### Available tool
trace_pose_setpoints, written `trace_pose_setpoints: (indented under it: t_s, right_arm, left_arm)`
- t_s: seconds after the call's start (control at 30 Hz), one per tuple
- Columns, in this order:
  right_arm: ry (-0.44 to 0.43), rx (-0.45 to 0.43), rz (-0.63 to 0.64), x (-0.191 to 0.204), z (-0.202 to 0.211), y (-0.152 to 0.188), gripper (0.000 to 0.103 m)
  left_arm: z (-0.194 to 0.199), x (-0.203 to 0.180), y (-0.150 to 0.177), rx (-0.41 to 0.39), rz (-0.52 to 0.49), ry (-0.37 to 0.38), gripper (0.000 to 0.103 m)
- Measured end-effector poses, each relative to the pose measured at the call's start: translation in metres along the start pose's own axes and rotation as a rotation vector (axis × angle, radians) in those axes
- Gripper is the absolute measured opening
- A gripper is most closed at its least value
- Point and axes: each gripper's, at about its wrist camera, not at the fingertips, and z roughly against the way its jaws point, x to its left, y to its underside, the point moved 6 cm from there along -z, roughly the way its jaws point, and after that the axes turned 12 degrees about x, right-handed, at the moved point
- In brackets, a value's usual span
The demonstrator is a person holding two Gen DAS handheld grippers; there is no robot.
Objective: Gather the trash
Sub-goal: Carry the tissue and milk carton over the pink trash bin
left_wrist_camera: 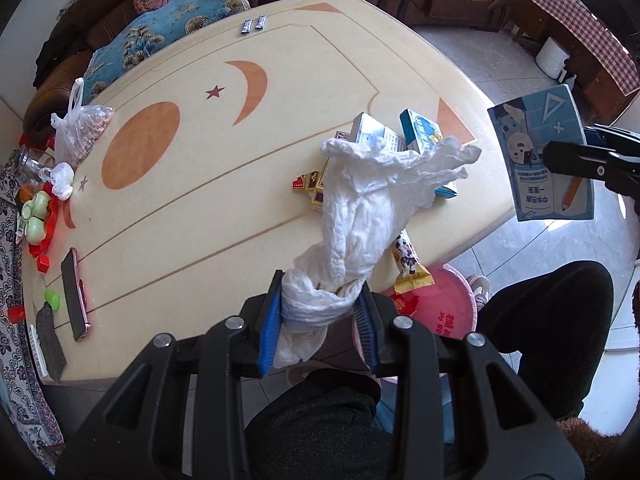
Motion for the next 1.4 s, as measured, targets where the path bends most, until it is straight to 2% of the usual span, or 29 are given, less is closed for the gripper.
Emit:
trace_pose_setpoints:
  t_s: [0.3, 0.57, 0.8, 1.1, 1.4]
  right_arm:
    - [0.012, 0.0, 0.041, 0.017, 0.014, 0.05, 0.044]
    - [0.017, 0.007, 0.071, 0.031, 0.01, 0.087, 0.044]
    - [0.045, 0.019, 0.074, 0.031, -0.001, 0.11, 0.044]
    - [0.1, 0.049, 0.072, 0.022, -0.03, 0.136, 0.044]
    - [0.108, 0.1, 0.03, 0.005, -0.069, 0.157, 0.044]
  left_arm:
    - [0.008, -0.03, 0.033, -0.039, 0.007, 0.026, 0.033]
    - [-0.01, -0.066, 0.058, -0.035, -0.019, 0.063, 0.033]
    - [-0.027, -0.077, 0.072, -0.041, -0.014, 0.087, 0.033]
    - [-0.069, -0.083, 0.093, 0.022, 0.022, 0.14, 0.033]
    - [-0.12, -0.096, 0.105, 0.087, 0.037, 0.179, 0.033]
